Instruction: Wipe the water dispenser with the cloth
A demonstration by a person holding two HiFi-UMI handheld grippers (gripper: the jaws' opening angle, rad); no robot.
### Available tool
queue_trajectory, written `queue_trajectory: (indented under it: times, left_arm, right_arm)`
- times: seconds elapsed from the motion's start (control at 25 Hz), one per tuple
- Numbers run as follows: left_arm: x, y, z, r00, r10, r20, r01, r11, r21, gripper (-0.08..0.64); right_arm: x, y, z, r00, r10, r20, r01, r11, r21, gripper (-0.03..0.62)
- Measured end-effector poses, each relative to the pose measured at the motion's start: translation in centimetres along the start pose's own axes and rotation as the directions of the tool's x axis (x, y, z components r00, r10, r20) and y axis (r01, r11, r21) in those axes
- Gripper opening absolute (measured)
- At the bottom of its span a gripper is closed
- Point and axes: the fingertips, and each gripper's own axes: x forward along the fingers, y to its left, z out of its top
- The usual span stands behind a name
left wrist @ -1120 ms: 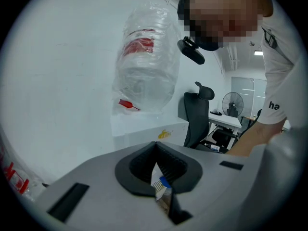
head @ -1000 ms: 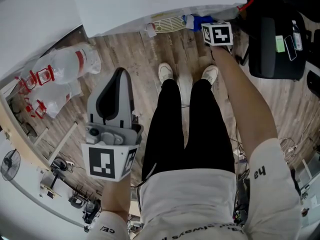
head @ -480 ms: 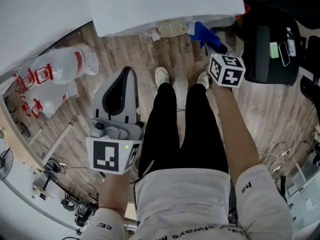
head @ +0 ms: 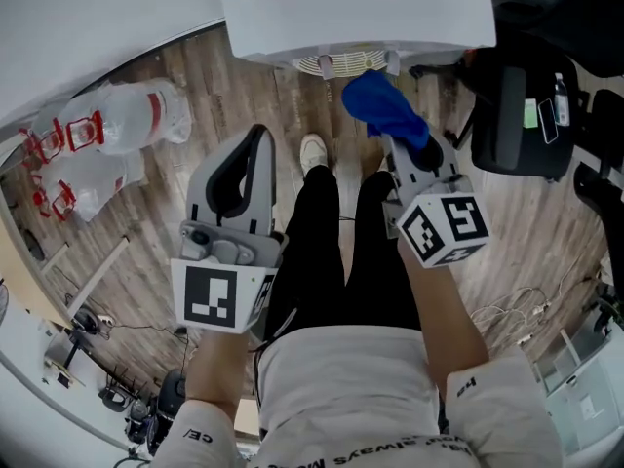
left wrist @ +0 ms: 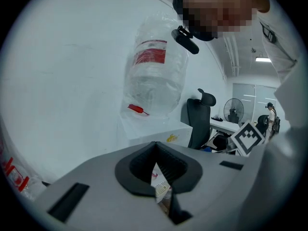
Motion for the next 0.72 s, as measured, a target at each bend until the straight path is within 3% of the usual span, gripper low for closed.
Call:
queue_trajectory:
  times: [0.32,0.72]
  left_arm:
    - [-2.1,2.7,0.3,0.999,0.039,0.019,-0.038,0.999,-0.018,0.018]
    - [-3.8,5.5,0.3,0.997,0.07,0.031,-0.069,0.997,-0.024,0.018]
  right_arm:
    - [2.5,8.1,3.1,0.983,0.157,0.1,-0.166,0.982,0.092,0.08]
    - [6.7,12.0,3.6,0.967,0.207,0.152,-0.236,0.949,0.209,0.08]
